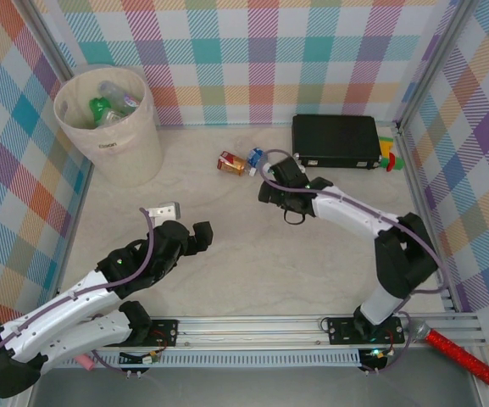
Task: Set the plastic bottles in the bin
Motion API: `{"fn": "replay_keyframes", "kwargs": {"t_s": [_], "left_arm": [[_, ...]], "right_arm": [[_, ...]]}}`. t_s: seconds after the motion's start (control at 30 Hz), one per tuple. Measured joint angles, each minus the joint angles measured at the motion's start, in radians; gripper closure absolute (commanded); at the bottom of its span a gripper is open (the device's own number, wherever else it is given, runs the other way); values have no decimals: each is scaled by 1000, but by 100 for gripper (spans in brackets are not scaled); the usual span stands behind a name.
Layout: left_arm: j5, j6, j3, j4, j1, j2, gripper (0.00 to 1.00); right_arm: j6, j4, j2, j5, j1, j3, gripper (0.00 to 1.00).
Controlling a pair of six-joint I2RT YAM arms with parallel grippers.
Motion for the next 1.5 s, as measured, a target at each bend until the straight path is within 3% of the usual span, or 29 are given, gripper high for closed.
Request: {"fn": "replay_keyframes", "kwargs": {"t_s": [0.63,0.8,1.27,1.5], "left_arm": [[3,-15,-11,-3,0,-39,0],[0,-15,-17,-4,0,-39,0],[0,-15,-18,-27,0,-44,1],[0,-18,-18,-27,0,-48,0]], "right_arm": [[53,-4,370,43,-64,288,18],[76,-16,425,43,-82,333,24],[105,-33,450,46,-89,346,48],[105,3,411,48,-89,277,49]]}}
